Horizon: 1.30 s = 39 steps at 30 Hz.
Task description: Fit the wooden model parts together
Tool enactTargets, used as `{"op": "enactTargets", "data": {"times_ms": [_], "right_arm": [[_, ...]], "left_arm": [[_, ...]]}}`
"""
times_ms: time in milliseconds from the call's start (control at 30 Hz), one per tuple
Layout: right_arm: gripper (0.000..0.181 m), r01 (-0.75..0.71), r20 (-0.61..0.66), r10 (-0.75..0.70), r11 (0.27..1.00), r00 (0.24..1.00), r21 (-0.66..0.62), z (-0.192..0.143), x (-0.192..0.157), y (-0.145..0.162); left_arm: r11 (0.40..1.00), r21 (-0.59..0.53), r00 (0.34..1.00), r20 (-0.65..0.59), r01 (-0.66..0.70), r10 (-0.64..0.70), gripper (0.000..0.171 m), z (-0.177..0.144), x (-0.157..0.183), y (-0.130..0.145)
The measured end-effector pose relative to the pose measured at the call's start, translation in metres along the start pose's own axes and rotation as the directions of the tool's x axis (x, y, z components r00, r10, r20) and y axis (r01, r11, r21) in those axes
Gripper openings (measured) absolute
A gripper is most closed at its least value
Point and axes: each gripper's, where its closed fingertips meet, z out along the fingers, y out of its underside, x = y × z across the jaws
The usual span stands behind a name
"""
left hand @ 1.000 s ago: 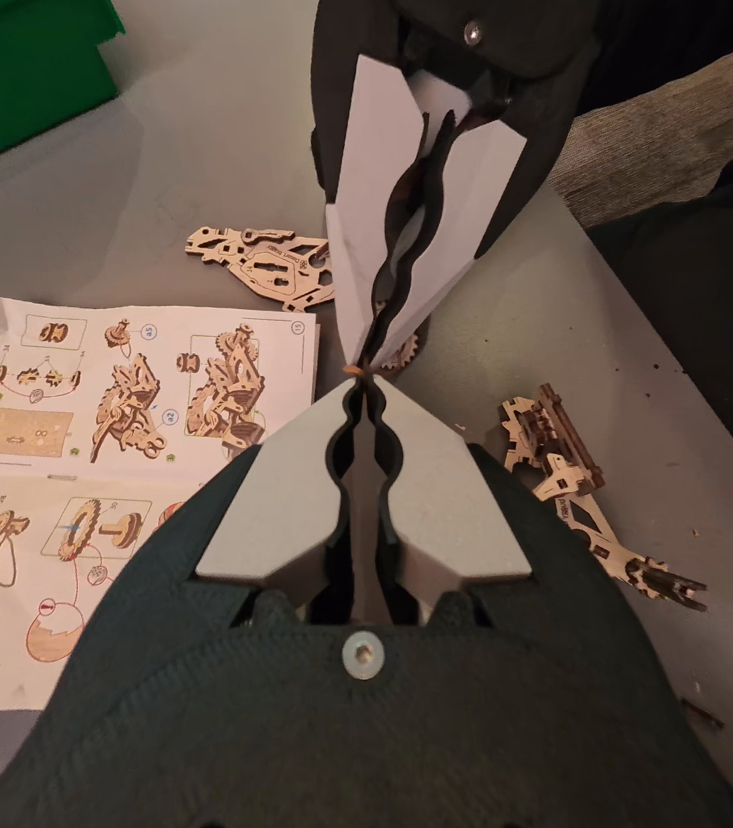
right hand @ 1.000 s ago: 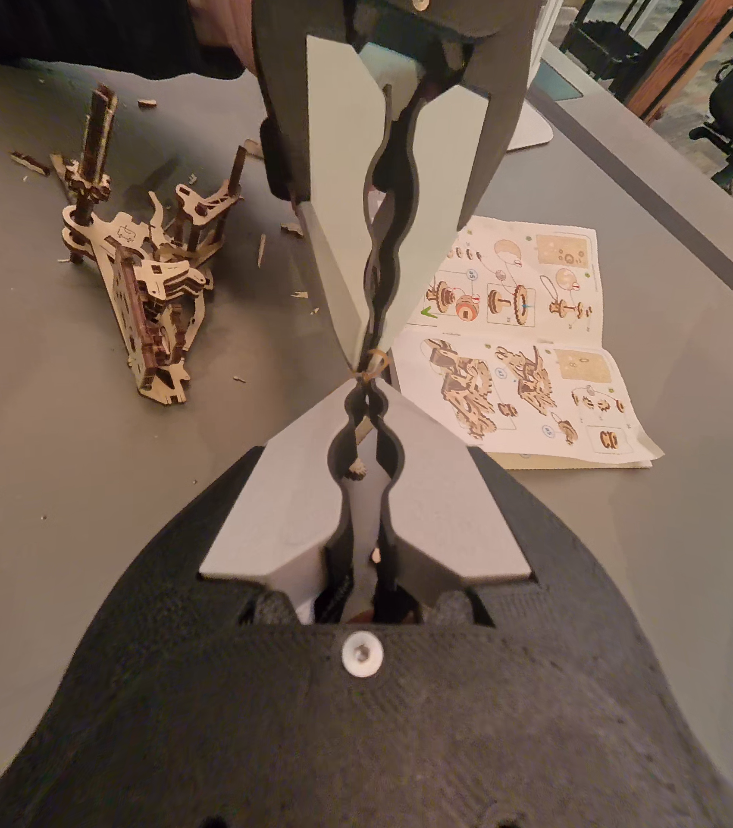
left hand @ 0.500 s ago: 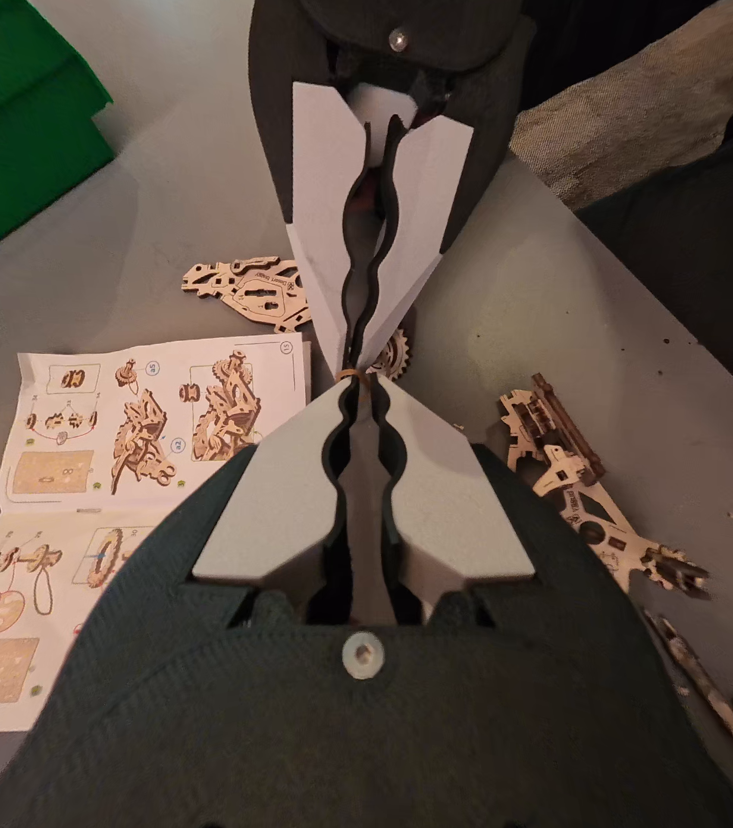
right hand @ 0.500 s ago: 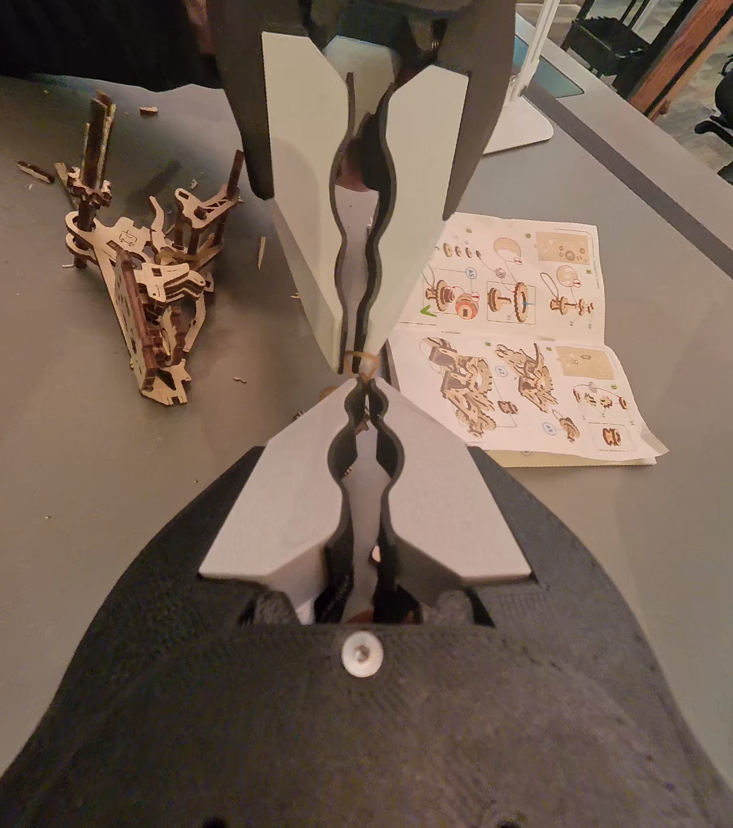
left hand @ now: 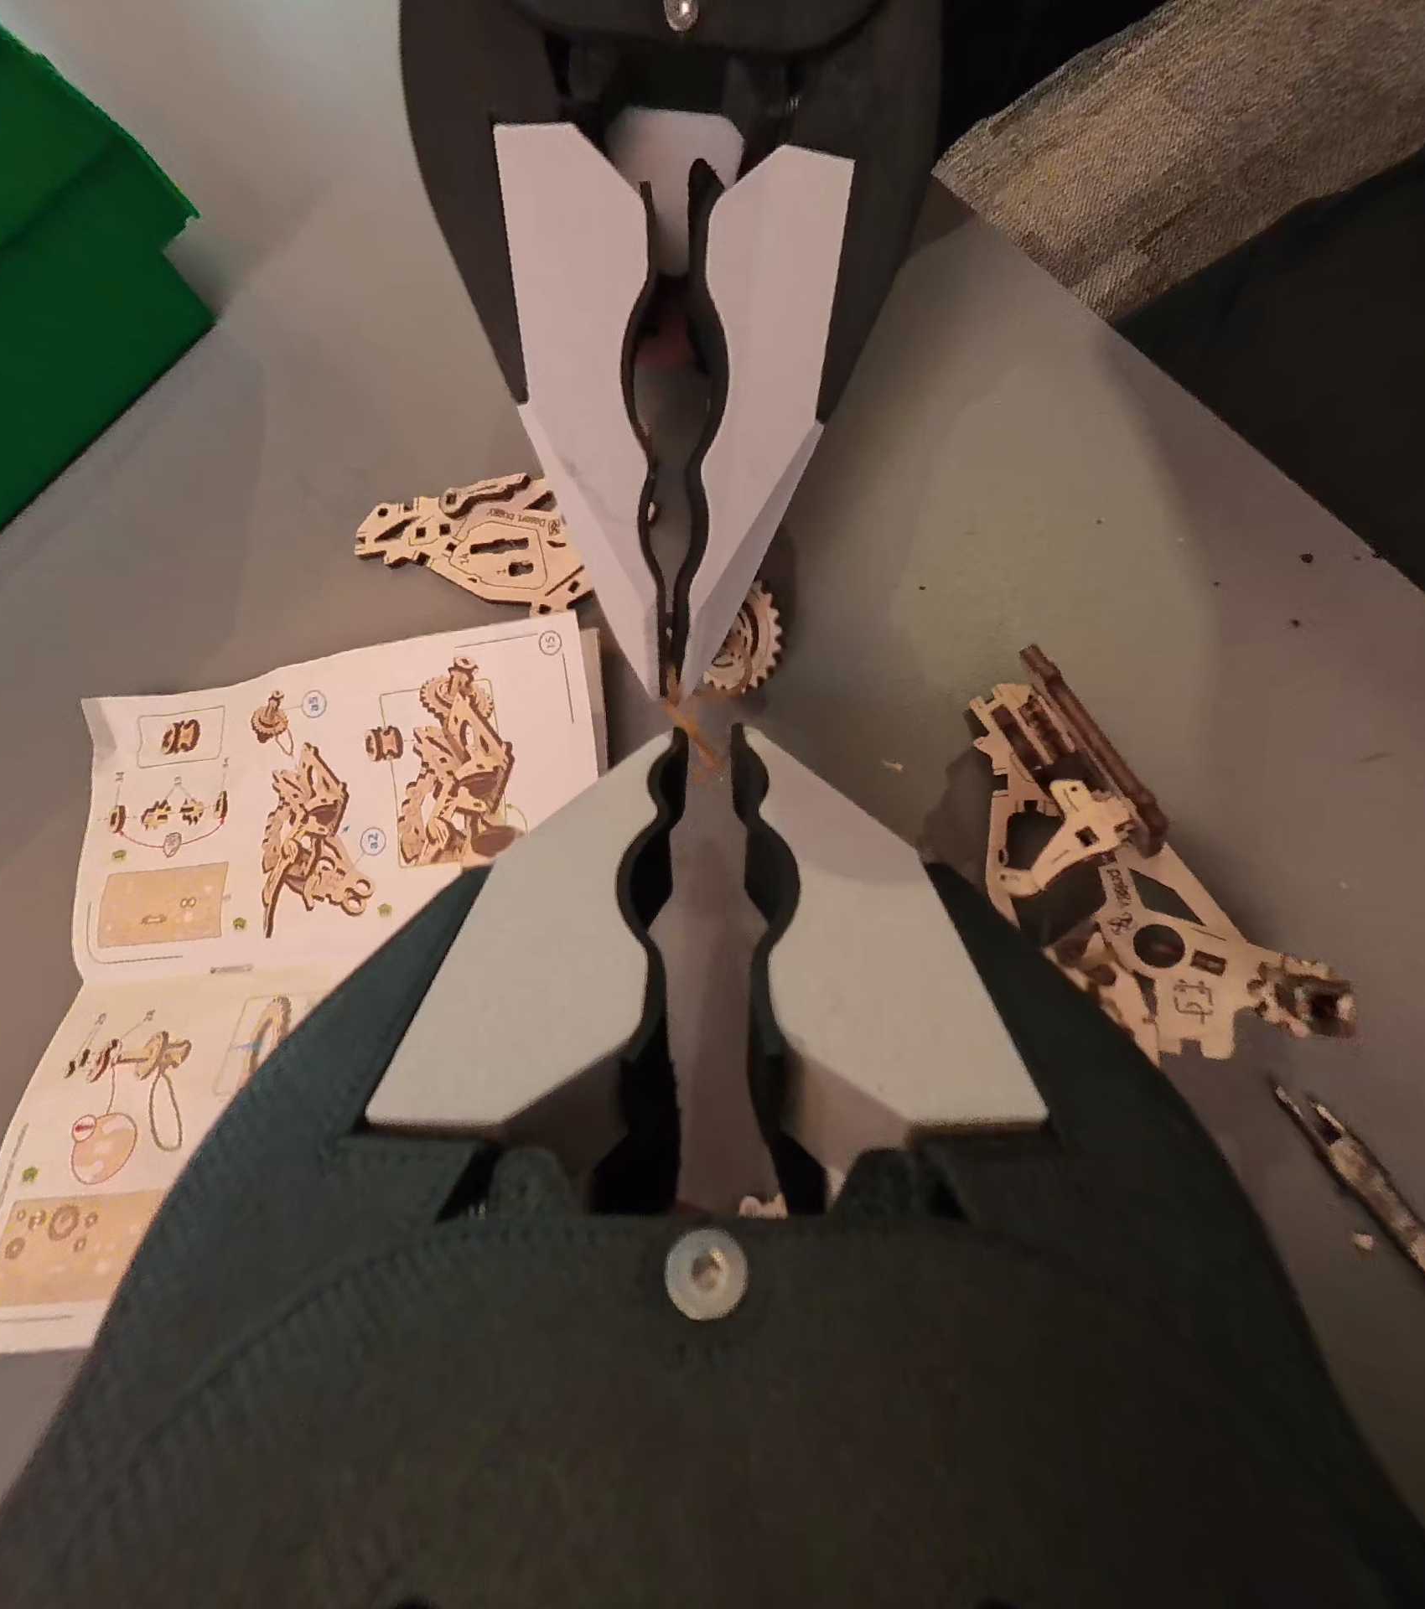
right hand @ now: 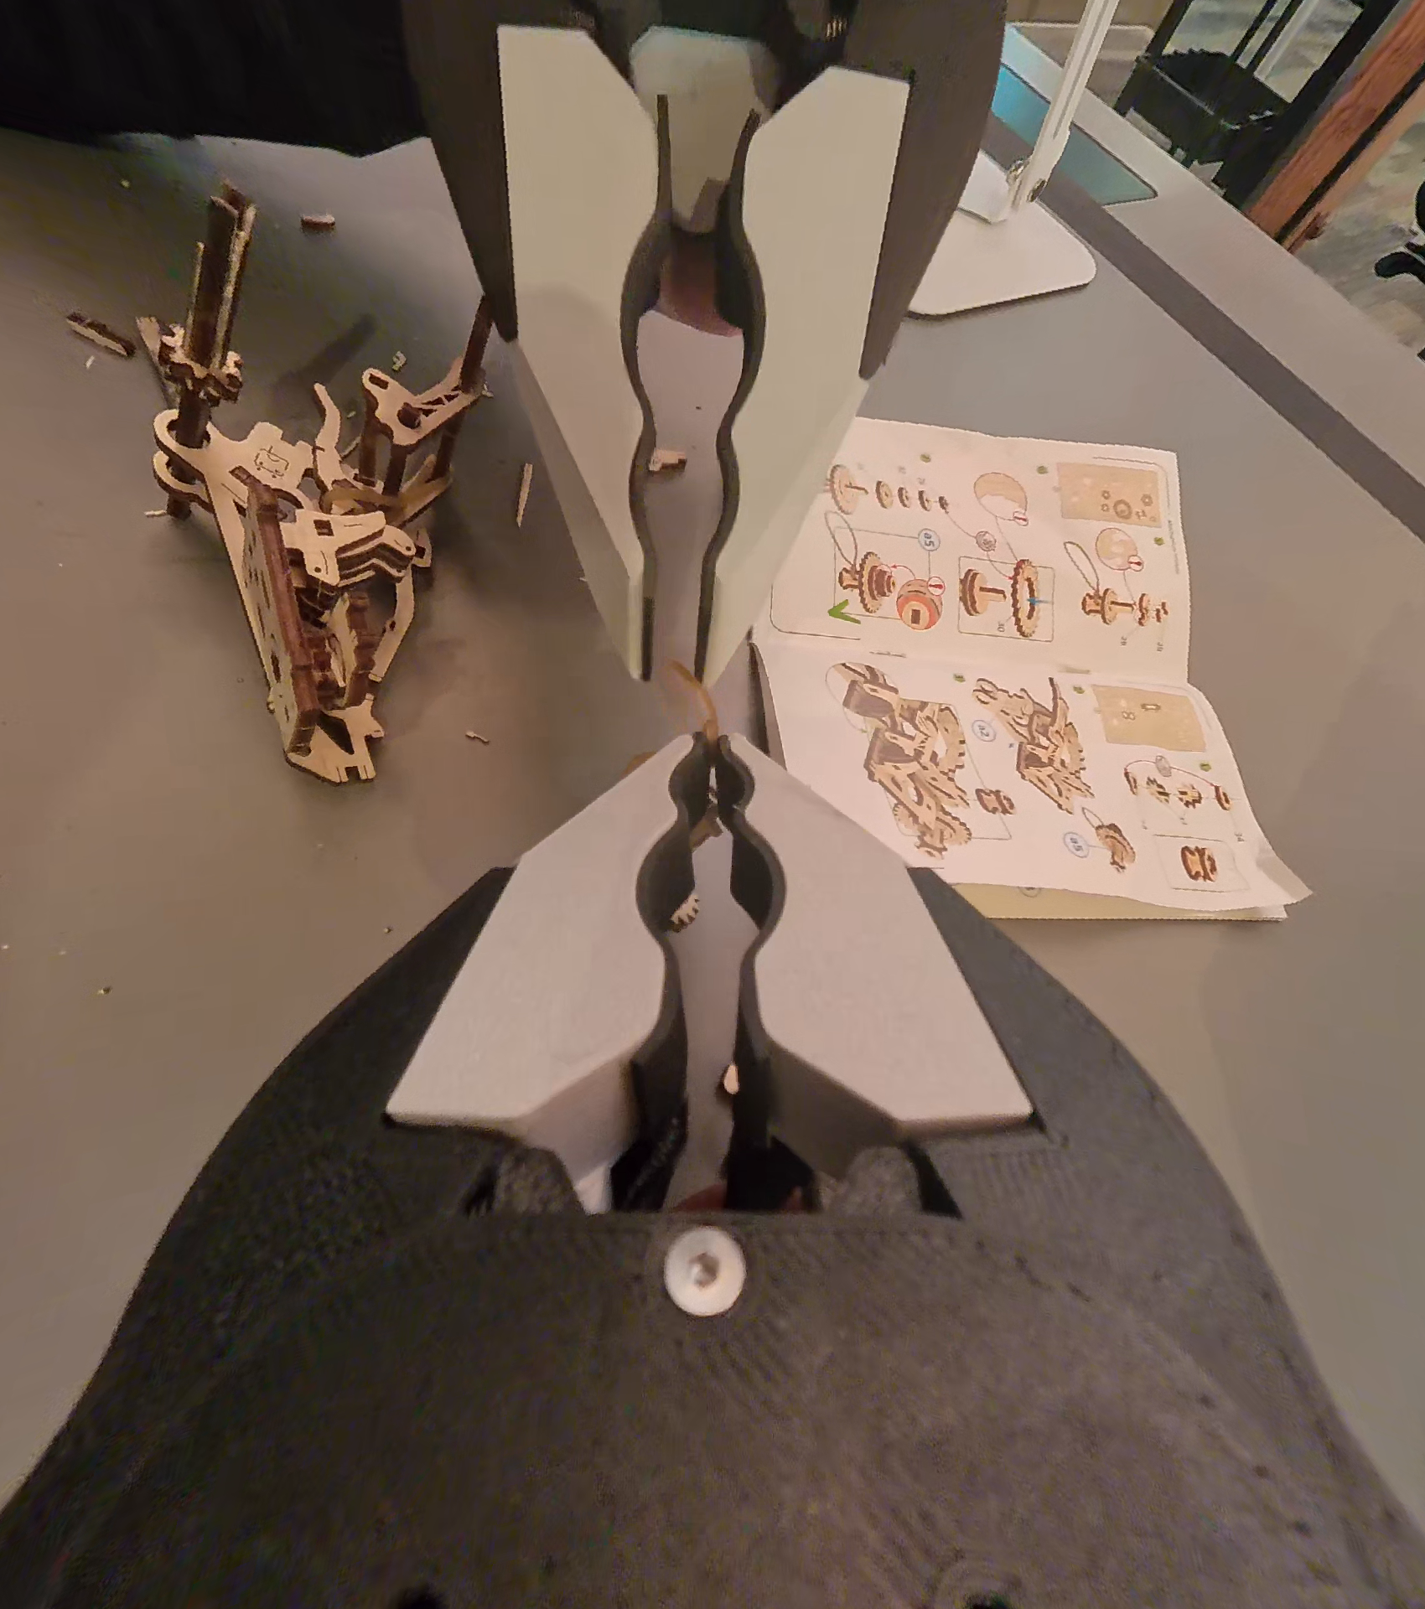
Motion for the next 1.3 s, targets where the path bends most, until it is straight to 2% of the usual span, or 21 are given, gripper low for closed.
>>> {"op": "enactTargets", "data": {"times_ms": [100, 300, 467, 500, 600, 800, 967, 1033, 1067, 1133, 1300], "right_arm": [[0.000, 0.004, 0.004, -0.004, 1.000, 1.000, -0.002, 0.000, -0.001, 0.000], [0.000, 0.009, 0.013, -0.009, 1.000, 1.000, -0.008, 0.001, -0.003, 0.001], [0.000, 0.012, 0.024, -0.012, 1.000, 1.000, -0.007, 0.000, -0.004, 0.001], [0.000, 0.011, 0.030, -0.011, 1.000, 0.999, -0.008, 0.000, -0.005, 0.001], [0.000, 0.008, 0.044, -0.007, 1.000, 0.999, -0.009, 0.001, -0.006, 0.001], [0.000, 0.001, 0.084, 0.000, 1.000, 0.996, -0.013, -0.002, -0.011, 0.003], [0.000, 0.011, 0.112, -0.007, 0.999, 0.994, -0.033, -0.003, -0.015, 0.002], [0.000, 0.004, 0.122, 0.001, 0.999, 0.992, -0.043, -0.002, -0.016, 0.002], [0.003, -0.004, 0.132, 0.012, 0.998, 0.991, -0.063, -0.001, -0.017, 0.003], [0.022, -0.003, 0.140, 0.017, 0.995, 0.990, -0.100, 0.001, -0.019, 0.005], [0.034, 0.009, 0.122, 0.001, 0.996, 0.993, -0.088, -0.006, -0.018, -0.003]], "left_arm": [[0.999, -0.031, 1.000, -0.015, 0.017, -0.017, 0.008, -0.005, -0.001, 0.011], [0.996, -0.086, 0.999, 0.051, 0.013, -0.008, 0.006, -0.002, -0.023, 0.027], [0.995, -0.076, 0.994, 0.084, -0.060, 0.066, 0.003, 0.005, -0.033, 0.014], [0.995, -0.069, 0.995, 0.064, -0.076, 0.080, 0.003, 0.006, -0.032, 0.010], [0.980, -0.141, 0.988, 0.053, -0.138, 0.146, 0.007, 0.015, -0.036, 0.012], [0.973, -0.171, 0.985, -0.098, -0.155, 0.140, 0.015, 0.029, -0.016, 0.016], [0.977, -0.172, 0.986, -0.134, -0.126, 0.104, 0.000, 0.035, -0.009, 0.017], [0.979, -0.169, 0.986, -0.142, -0.112, 0.088, 0.000, 0.035, -0.008, 0.017], [0.980, -0.170, 0.986, -0.143, -0.105, 0.081, 0.000, 0.035, -0.007, 0.017], [0.980, -0.171, 0.987, -0.138, -0.101, 0.078, 0.000, 0.034, -0.007, 0.018], [0.985, -0.160, 0.990, -0.140, -0.057, 0.034, 0.000, 0.033, -0.007, 0.018]]}}
